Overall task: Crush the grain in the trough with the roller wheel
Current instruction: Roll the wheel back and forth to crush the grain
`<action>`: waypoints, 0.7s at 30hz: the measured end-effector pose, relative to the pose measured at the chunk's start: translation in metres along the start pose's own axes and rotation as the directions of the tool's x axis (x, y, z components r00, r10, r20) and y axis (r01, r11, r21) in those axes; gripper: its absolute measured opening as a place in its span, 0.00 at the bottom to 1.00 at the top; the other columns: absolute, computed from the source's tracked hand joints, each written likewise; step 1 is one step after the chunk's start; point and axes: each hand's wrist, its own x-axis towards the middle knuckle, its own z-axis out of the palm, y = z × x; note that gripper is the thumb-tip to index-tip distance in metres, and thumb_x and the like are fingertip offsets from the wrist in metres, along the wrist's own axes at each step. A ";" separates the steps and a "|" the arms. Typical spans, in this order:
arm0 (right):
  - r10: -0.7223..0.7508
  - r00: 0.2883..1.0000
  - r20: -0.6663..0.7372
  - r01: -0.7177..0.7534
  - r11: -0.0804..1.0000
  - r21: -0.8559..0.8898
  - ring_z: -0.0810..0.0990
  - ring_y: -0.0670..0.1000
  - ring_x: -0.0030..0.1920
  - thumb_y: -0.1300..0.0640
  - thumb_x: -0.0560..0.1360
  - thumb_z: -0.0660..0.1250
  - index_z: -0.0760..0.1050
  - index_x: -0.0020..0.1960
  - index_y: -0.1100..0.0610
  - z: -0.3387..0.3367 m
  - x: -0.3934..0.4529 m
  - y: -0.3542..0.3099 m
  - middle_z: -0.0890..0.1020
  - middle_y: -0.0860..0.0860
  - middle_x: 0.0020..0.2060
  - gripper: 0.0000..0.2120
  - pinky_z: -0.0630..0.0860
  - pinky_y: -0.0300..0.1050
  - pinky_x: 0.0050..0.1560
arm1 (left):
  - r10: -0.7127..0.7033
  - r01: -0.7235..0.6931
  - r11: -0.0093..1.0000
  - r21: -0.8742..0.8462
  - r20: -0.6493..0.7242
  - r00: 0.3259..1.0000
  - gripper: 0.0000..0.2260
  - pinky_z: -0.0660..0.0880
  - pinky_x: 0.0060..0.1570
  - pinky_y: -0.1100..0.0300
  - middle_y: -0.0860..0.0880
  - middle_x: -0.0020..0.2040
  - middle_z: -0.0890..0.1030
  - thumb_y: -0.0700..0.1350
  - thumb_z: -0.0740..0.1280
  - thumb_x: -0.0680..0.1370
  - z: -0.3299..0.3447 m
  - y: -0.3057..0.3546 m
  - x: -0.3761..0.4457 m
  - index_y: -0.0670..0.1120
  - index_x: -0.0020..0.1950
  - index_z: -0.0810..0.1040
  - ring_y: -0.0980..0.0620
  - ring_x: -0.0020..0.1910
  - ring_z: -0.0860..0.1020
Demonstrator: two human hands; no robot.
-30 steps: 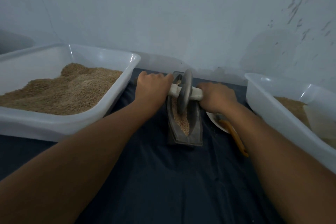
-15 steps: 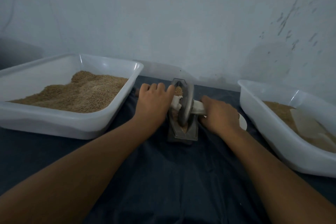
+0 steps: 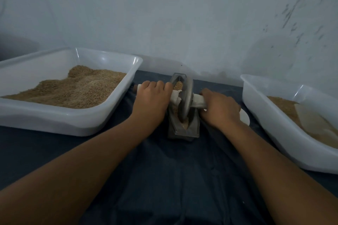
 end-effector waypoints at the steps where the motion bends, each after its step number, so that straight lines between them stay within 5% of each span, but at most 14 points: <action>1: -0.008 1.000 -0.001 0.008 1.000 -0.004 0.76 0.54 0.39 0.49 0.75 0.68 0.72 0.54 0.50 0.002 0.004 0.001 0.80 0.48 0.44 0.10 0.58 0.46 0.33 | -0.001 0.001 1.000 -0.007 0.006 1.000 0.14 0.70 0.53 0.54 0.49 0.50 0.78 0.45 0.71 0.74 0.002 -0.001 0.002 0.49 0.56 0.70 0.48 0.49 0.78; 12: 0.011 0.992 0.129 -0.013 1.000 0.018 0.80 0.55 0.48 0.50 0.73 0.71 0.71 0.62 0.44 0.017 0.051 0.009 0.82 0.48 0.50 0.20 0.61 0.48 0.38 | -0.024 0.024 1.000 0.002 0.088 0.996 0.15 0.72 0.50 0.54 0.49 0.51 0.80 0.43 0.70 0.74 0.029 -0.013 0.034 0.49 0.57 0.70 0.47 0.49 0.79; 16: 0.046 0.977 0.209 -0.058 0.997 0.053 0.81 0.55 0.53 0.50 0.72 0.72 0.65 0.71 0.41 0.022 0.064 0.014 0.82 0.49 0.56 0.30 0.71 0.49 0.42 | -0.023 0.021 0.999 0.028 0.063 0.998 0.13 0.71 0.47 0.55 0.49 0.49 0.80 0.43 0.69 0.75 0.037 -0.013 0.047 0.49 0.57 0.70 0.47 0.46 0.80; 21: 0.091 0.947 0.308 -0.117 0.991 0.067 0.80 0.58 0.56 0.48 0.71 0.70 0.63 0.71 0.36 0.025 0.076 0.018 0.82 0.50 0.57 0.31 0.78 0.54 0.51 | -0.028 0.027 0.998 0.060 0.026 0.999 0.10 0.69 0.42 0.55 0.50 0.45 0.80 0.44 0.69 0.76 0.042 -0.013 0.060 0.50 0.54 0.71 0.48 0.41 0.79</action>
